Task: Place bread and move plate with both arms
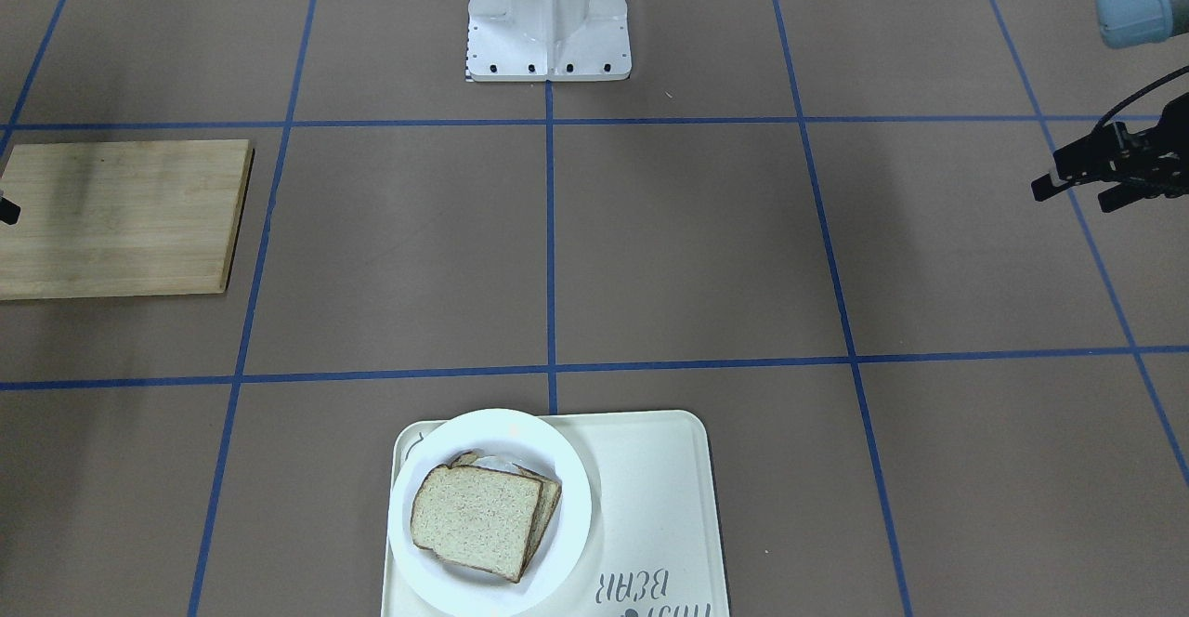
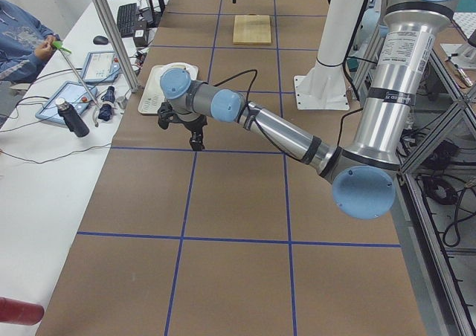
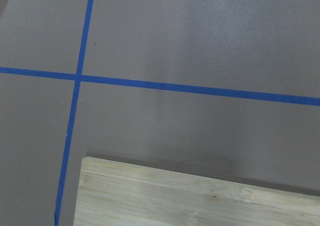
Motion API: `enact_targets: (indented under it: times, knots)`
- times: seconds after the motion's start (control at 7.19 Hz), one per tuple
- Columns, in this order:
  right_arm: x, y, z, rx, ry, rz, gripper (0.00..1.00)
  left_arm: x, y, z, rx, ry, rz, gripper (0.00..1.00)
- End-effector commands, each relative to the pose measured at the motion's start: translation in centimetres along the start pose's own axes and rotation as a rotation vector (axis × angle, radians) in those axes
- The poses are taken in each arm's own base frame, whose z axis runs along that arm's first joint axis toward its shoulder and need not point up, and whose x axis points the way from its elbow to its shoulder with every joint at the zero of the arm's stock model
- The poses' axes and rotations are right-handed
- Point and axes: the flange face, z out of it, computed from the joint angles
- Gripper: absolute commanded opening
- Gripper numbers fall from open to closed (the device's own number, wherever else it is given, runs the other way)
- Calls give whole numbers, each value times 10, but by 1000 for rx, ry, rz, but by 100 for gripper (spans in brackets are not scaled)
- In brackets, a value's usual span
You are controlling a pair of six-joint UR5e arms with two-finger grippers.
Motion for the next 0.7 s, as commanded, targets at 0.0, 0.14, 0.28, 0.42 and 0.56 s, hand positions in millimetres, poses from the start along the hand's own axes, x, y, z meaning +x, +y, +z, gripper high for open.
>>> enact_targets:
  times: [0.0,0.14,0.28,0.42,0.56]
  knots:
    - [0,-18,-22,33,7,19,100,-68,10,-15,106,-112,13,98]
    - [-2,-23,-32,56,6,13,100,-79,16,-11,134,-149,36,98]
    - [1,-25,-37,67,10,13,100,-79,15,-11,143,-166,43,98]
    - [6,-26,-39,69,15,10,100,-78,14,-13,150,-175,47,98]
    - [7,-26,-43,72,18,17,100,-72,13,-15,157,-173,59,98]
